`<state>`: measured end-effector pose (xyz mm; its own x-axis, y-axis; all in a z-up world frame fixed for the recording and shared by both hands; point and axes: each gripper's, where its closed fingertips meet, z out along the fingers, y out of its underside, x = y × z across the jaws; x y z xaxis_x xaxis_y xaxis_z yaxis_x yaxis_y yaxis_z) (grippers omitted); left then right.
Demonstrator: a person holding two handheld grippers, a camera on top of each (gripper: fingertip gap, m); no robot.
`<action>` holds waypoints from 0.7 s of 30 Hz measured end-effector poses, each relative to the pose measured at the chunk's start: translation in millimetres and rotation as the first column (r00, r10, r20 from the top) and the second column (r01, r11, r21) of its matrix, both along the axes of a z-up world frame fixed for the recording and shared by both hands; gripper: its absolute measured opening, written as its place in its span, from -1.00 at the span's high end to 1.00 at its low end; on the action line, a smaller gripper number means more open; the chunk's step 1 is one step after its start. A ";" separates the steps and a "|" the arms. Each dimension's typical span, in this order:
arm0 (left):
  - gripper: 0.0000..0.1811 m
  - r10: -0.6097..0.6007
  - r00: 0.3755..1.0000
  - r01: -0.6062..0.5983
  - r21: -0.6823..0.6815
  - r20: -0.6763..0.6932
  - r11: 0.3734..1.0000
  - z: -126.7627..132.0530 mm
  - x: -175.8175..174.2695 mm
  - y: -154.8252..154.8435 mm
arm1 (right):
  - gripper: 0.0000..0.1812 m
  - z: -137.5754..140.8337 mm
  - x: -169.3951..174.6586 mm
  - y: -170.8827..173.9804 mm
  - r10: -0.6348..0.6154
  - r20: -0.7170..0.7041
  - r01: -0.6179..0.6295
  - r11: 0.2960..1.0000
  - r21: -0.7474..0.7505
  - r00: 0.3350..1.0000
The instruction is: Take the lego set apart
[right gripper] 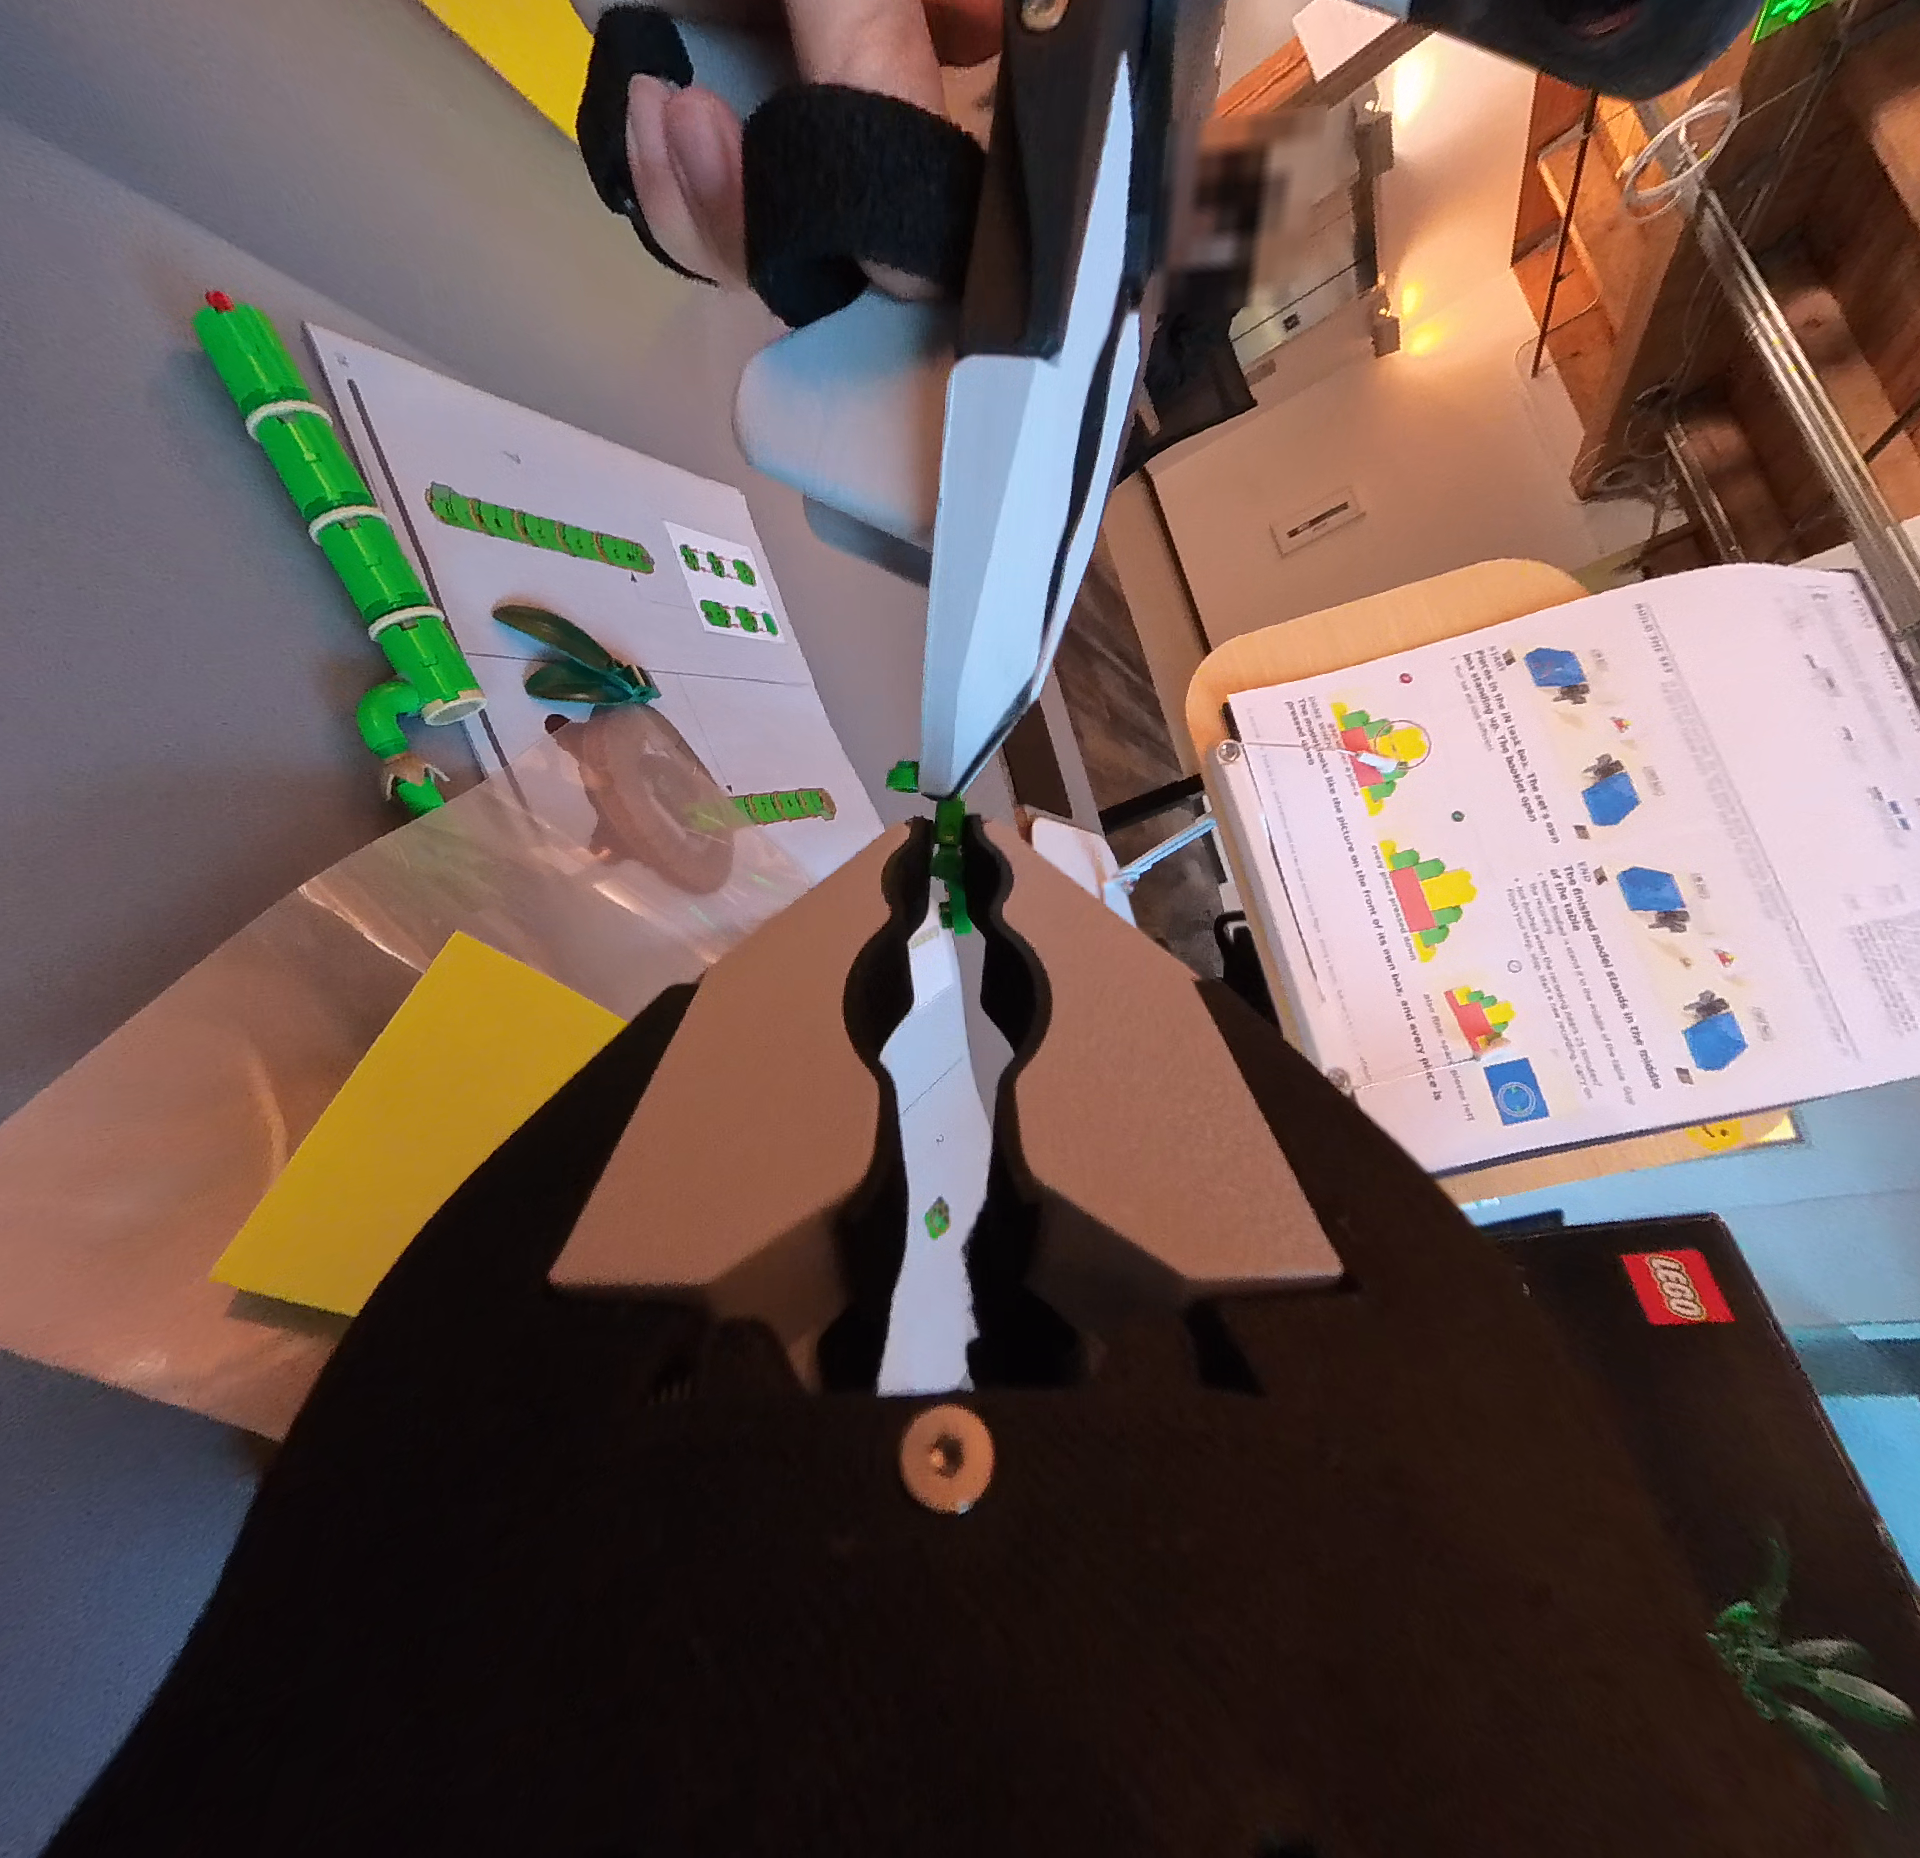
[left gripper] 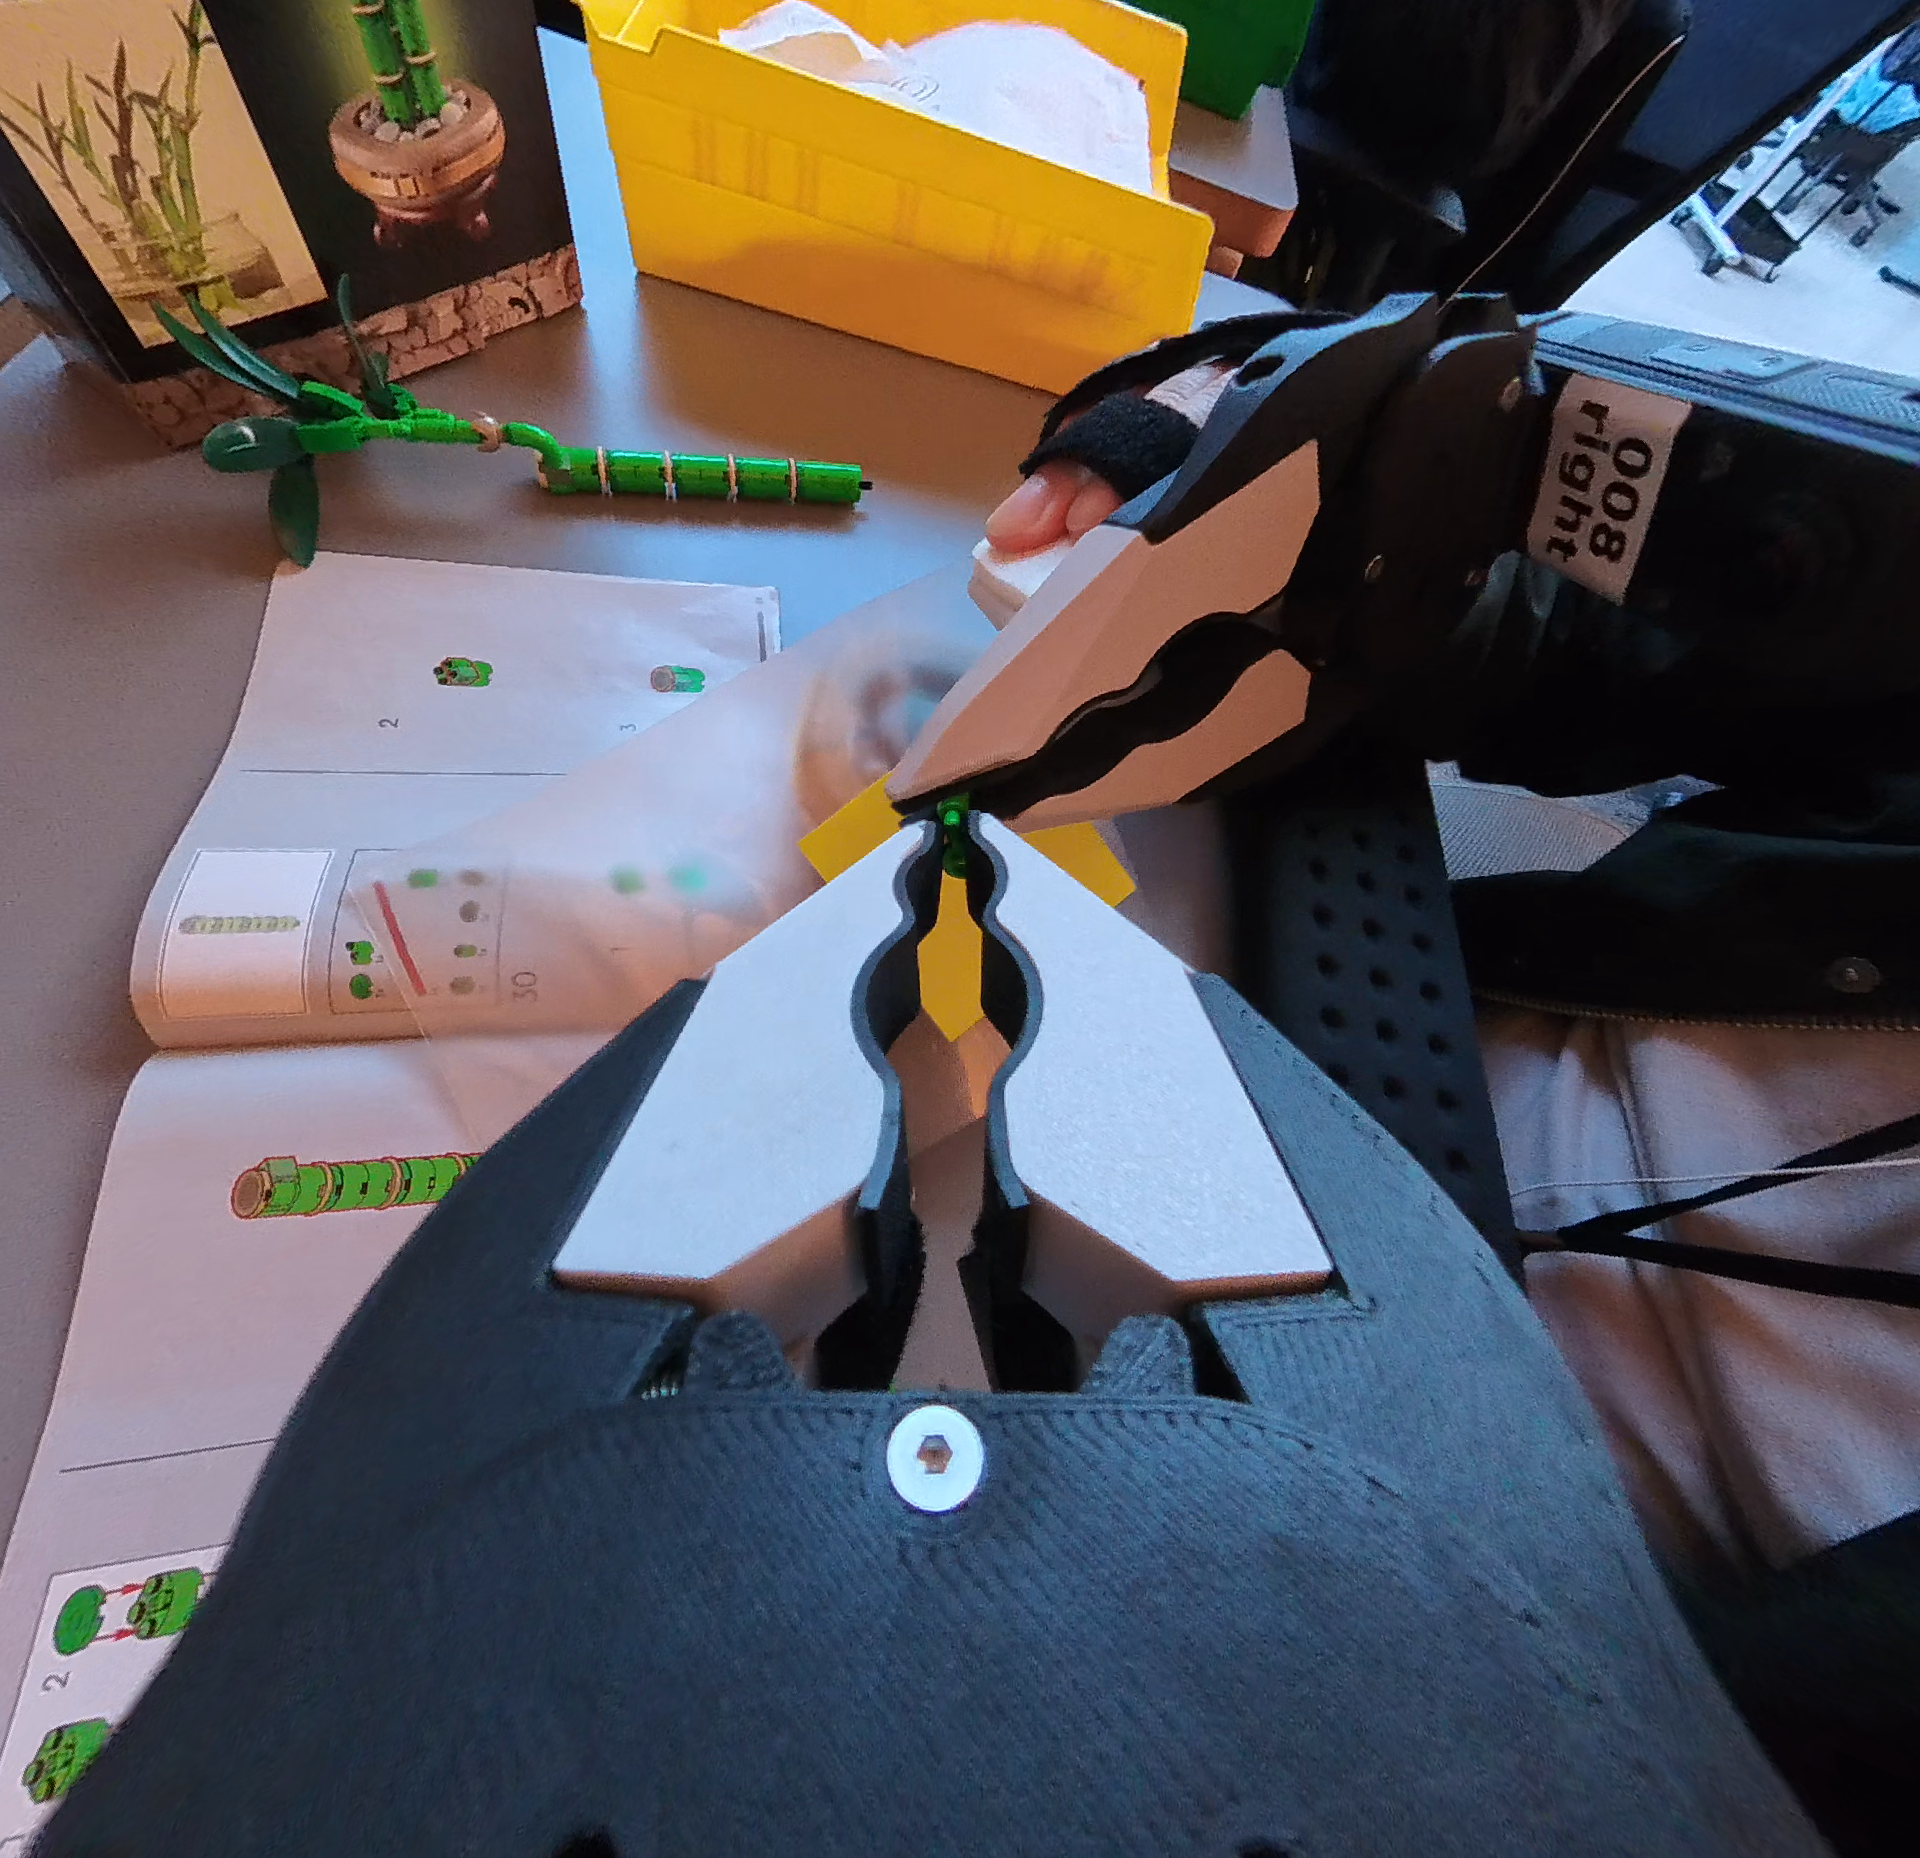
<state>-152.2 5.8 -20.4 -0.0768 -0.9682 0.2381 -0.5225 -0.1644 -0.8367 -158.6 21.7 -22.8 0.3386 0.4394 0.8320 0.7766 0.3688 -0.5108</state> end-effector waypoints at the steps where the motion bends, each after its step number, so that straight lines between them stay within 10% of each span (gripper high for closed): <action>1: 0.98 0.003 1.000 -0.003 0.001 -0.006 1.000 -1.3 0.3 0.4 | 0.95 -1.7 0.3 1.0 -0.007 0.011 0.007 1.000 -0.001 1.000; 21: 0.99 0.023 0.995 -0.014 0.098 -0.093 0.995 -14.7 -1.3 2.2 | 0.96 -13.5 -3.8 7.1 -0.081 0.127 0.073 0.995 0.069 0.989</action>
<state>-153.5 8.0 -35.0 -0.0407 -0.9881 0.1482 -0.5968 -0.0949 -0.7967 -162.3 28.8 -36.3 0.2569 0.3605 0.8967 0.8619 0.3343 -0.3813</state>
